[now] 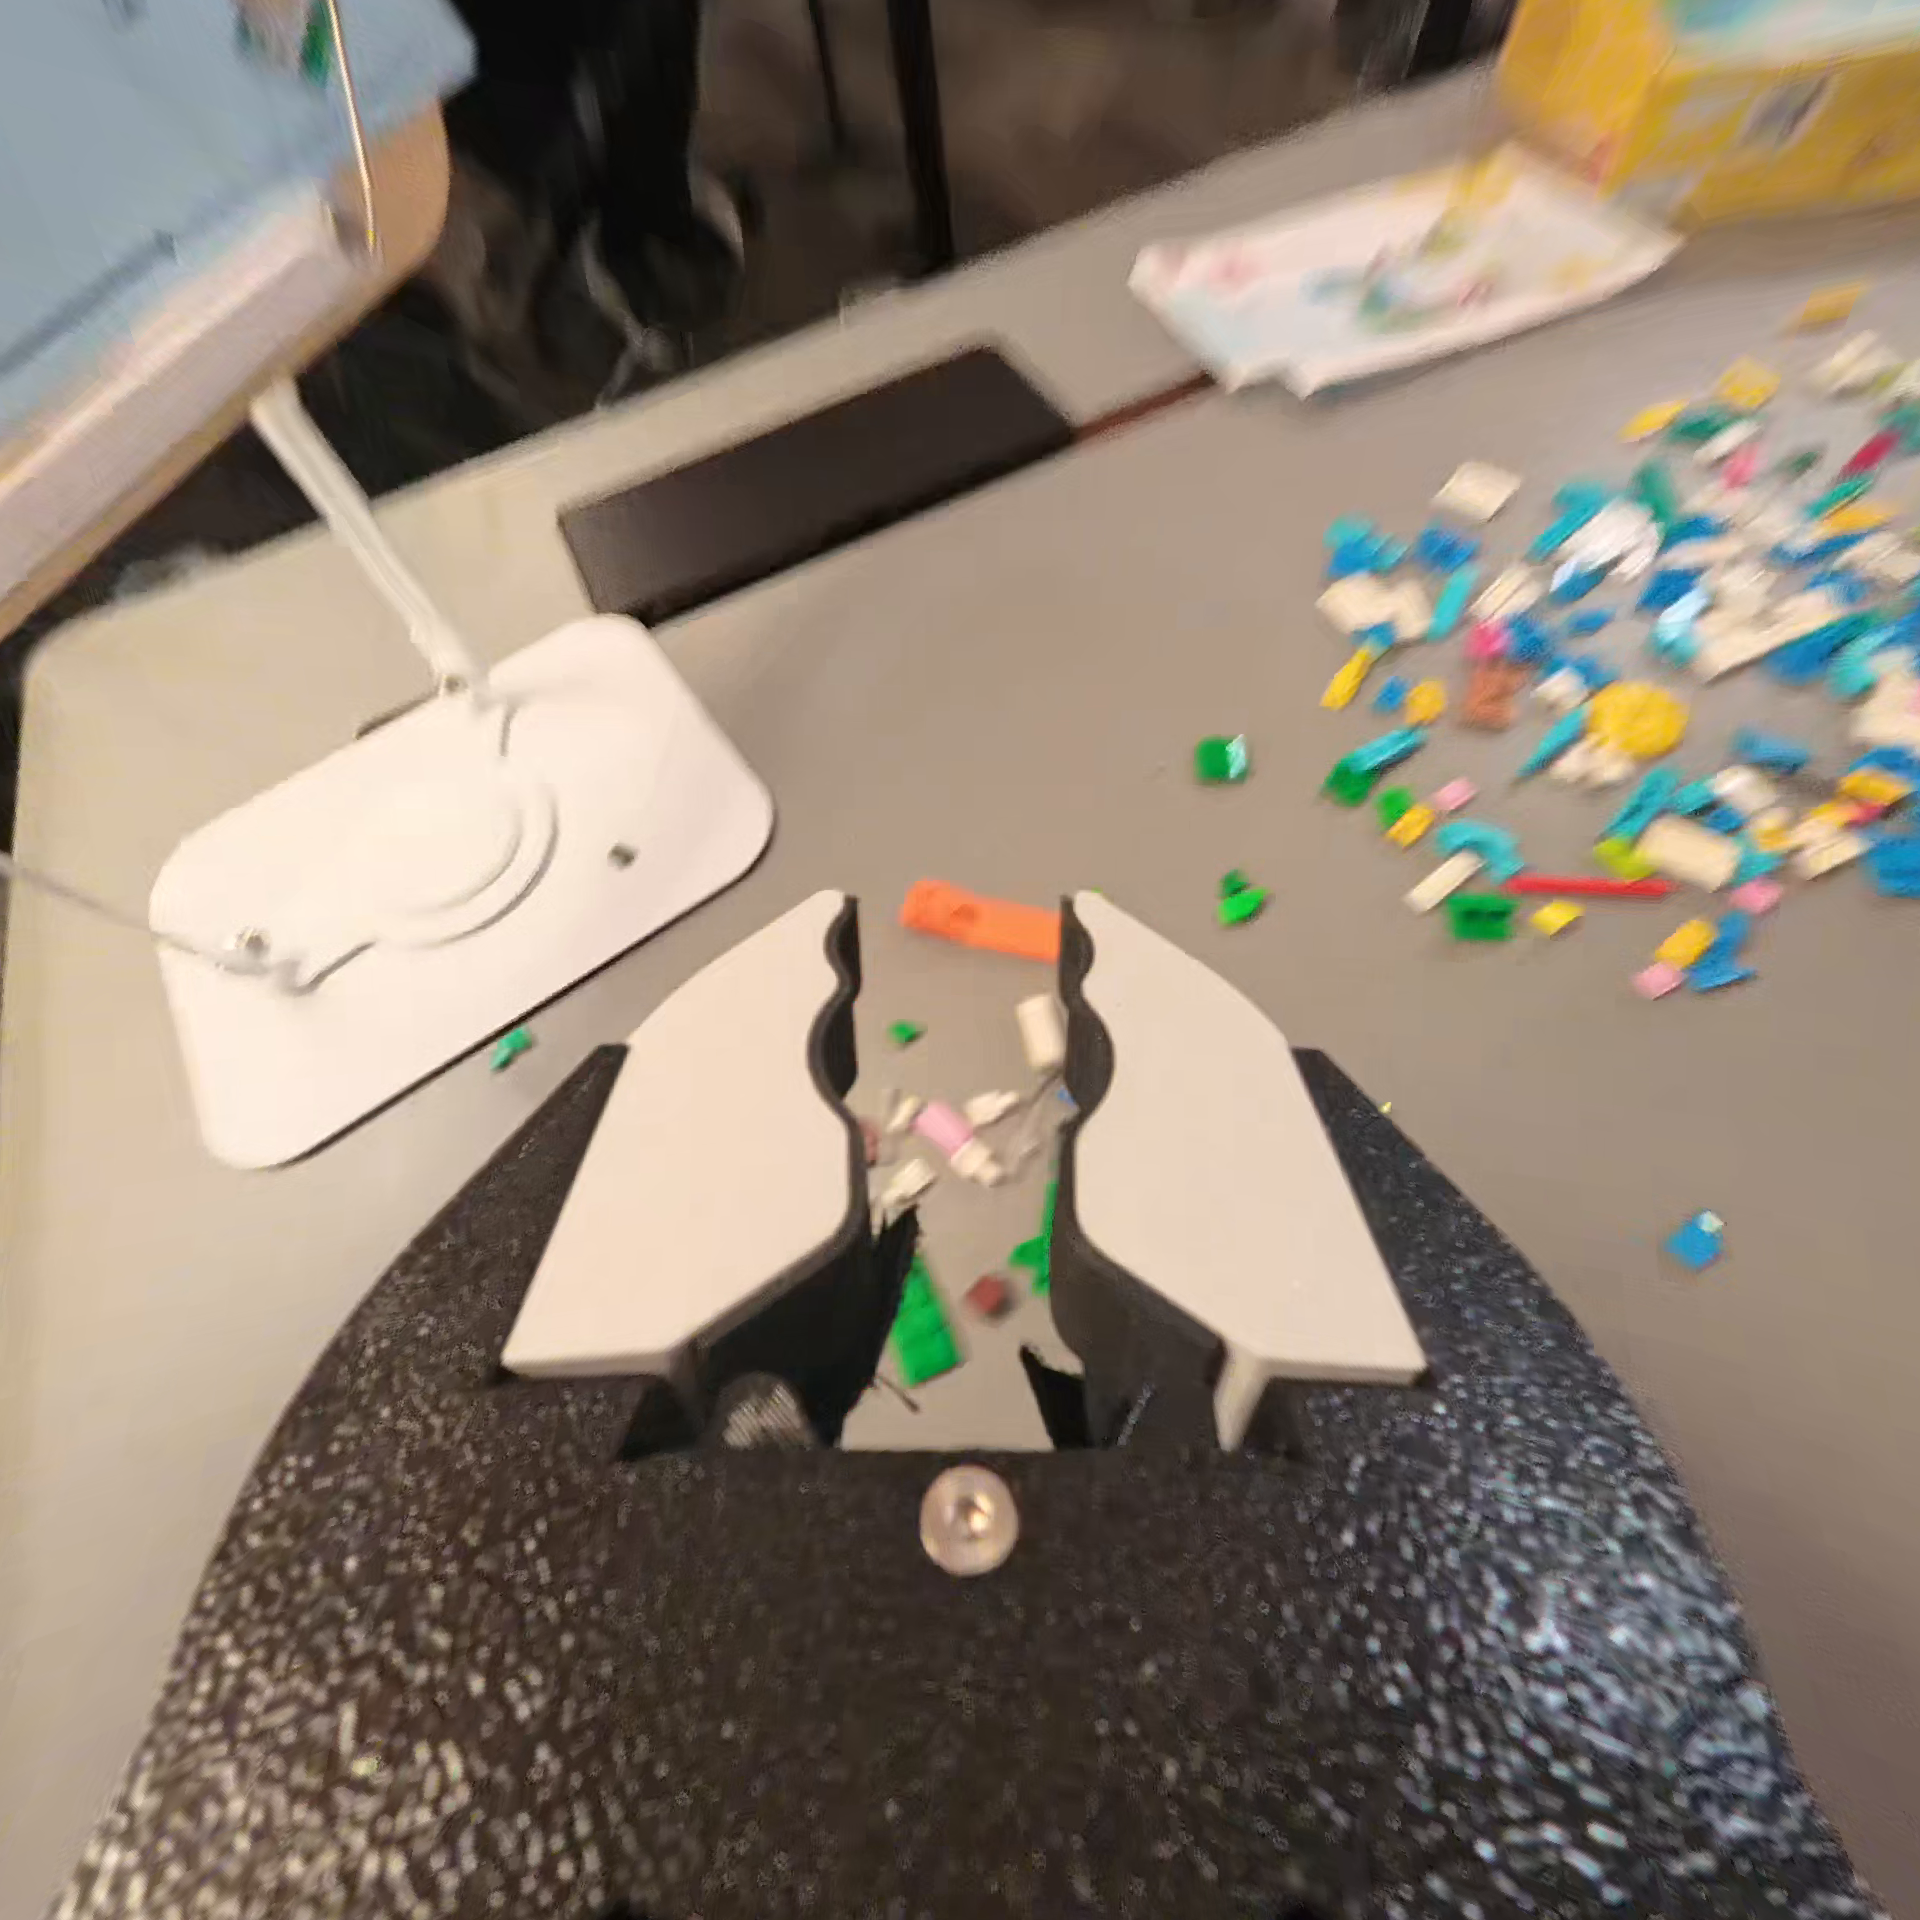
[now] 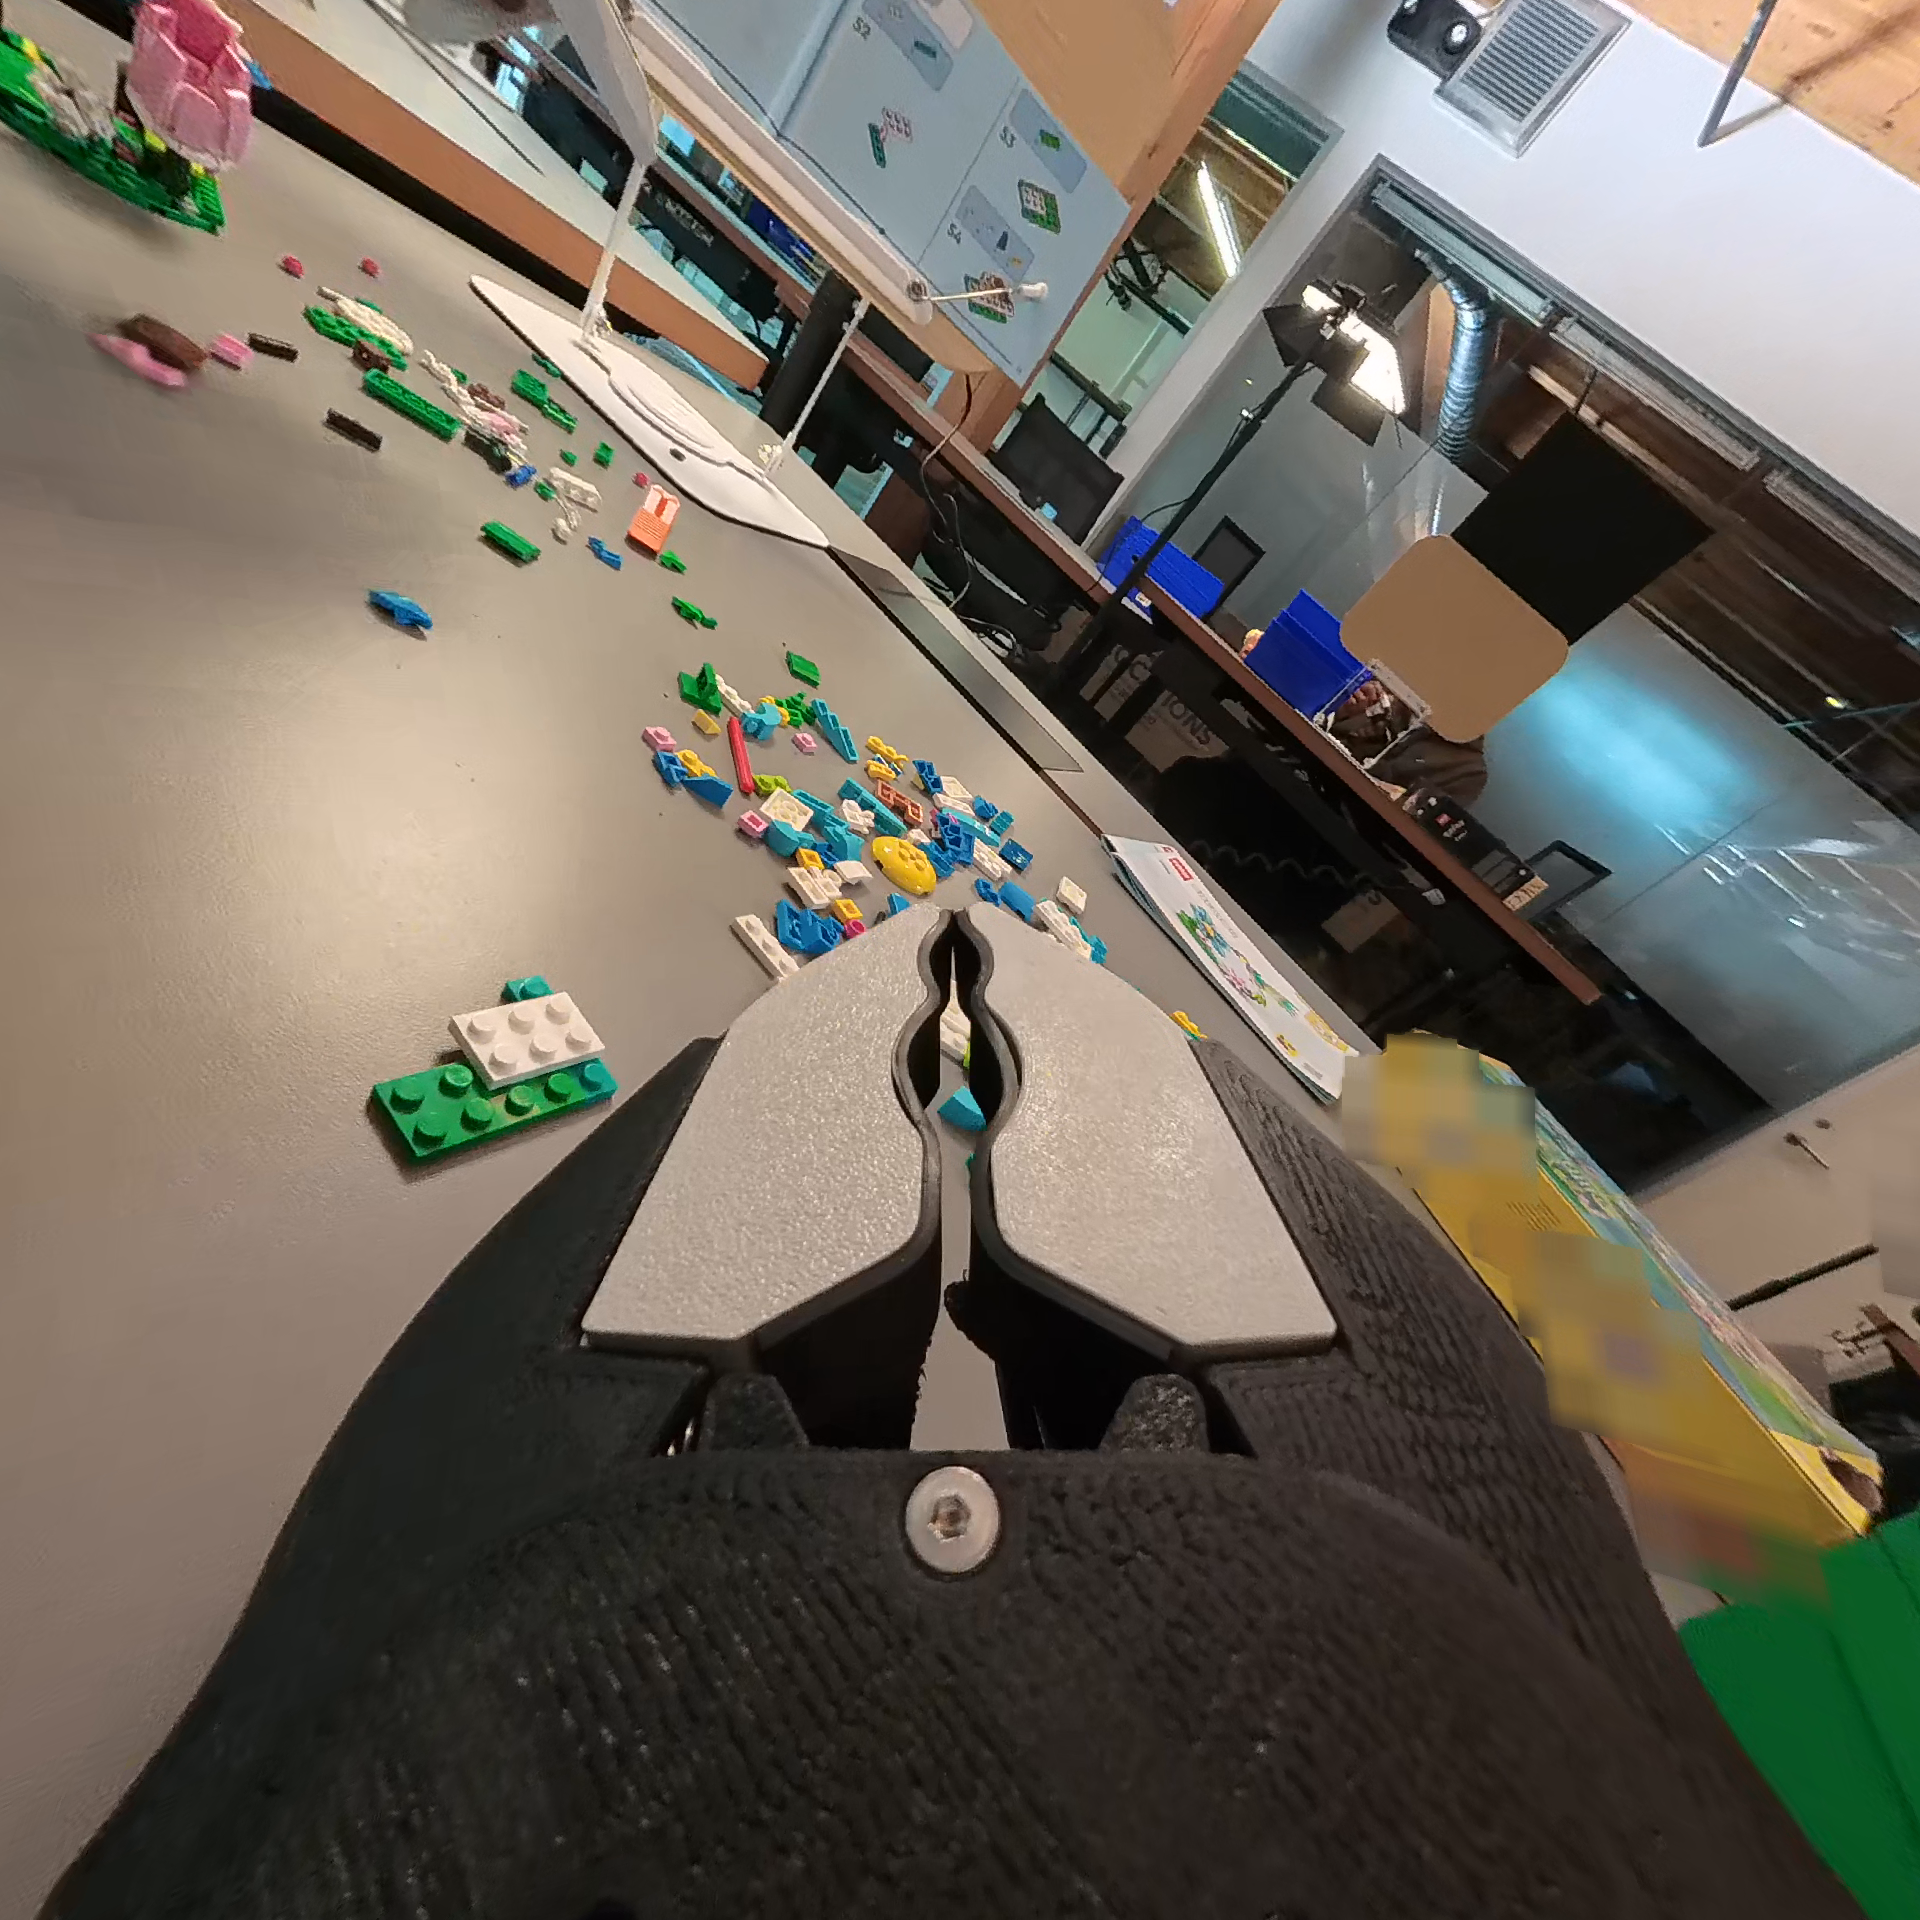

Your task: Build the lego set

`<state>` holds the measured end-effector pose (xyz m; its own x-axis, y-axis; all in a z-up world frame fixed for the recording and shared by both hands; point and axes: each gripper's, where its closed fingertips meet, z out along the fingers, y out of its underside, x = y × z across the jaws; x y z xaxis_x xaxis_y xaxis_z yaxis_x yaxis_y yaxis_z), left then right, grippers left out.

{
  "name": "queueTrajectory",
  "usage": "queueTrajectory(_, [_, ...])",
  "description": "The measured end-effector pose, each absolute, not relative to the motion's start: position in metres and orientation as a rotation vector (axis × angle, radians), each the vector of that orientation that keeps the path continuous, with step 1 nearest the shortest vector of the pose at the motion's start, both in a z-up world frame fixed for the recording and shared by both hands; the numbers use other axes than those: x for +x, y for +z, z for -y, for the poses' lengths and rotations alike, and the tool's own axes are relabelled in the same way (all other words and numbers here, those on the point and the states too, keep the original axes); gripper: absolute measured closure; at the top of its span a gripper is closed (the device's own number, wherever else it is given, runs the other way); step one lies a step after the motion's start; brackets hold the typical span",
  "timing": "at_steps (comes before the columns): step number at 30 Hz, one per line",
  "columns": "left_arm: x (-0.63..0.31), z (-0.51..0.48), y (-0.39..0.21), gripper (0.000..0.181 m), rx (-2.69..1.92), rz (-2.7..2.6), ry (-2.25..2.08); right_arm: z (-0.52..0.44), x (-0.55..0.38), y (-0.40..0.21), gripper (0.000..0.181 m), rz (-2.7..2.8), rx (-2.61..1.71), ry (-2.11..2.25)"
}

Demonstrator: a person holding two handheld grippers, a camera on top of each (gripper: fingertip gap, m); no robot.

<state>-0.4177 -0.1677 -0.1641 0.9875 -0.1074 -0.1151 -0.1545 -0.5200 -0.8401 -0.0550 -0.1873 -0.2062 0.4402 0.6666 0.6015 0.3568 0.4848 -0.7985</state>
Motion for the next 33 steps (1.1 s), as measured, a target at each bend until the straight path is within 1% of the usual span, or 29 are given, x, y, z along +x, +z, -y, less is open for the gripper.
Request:
queueTrajectory(1, [-0.432, 0.165, -0.172, 0.143, -2.229, -0.192, 0.065, 0.187, -0.055, -0.206, 0.181, 1.158, -1.106, 0.251])
queueTrajectory(5, [-0.472, 0.168, -0.217, 0.149, -2.663, -0.284, 0.105, 0.188, -0.055, -0.205, 0.181, 1.155, -1.101, 0.255])
queueTrajectory(8, [-0.494, 0.172, -0.245, 0.137, -2.867, -0.353, 0.199, 0.188, -0.055, -0.206, 0.181, 1.159, -1.099, 0.25])
queueTrajectory(12, [-0.508, 0.162, -0.262, 0.123, -2.932, -0.357, 0.238, 0.189, -0.056, -0.208, 0.181, 1.177, -1.093, 0.243])
queueTrajectory(22, [-0.524, 0.148, -0.283, 0.121, -2.936, -0.198, 0.049, 0.189, -0.057, -0.209, 0.181, 1.188, -1.088, 0.241])
queueTrajectory(28, [-0.528, 0.151, -0.292, 0.123, -2.947, -0.197, 0.027, 0.189, -0.058, -0.21, 0.181, 1.194, -1.087, 0.239])
queueTrajectory(30, [-0.527, 0.151, -0.292, 0.126, -2.952, -0.196, 0.023, 0.189, -0.059, -0.21, 0.181, 1.198, -1.087, 0.236])
queueTrajectory(31, [-0.525, 0.152, -0.292, 0.132, -2.957, -0.205, 0.017, 0.189, -0.059, -0.21, 0.181, 1.2, -1.086, 0.235])
queueTrajectory(33, [-0.524, 0.153, -0.292, 0.149, -2.972, -0.204, 0.011, 0.189, -0.059, -0.211, 0.181, 1.203, -1.086, 0.233])
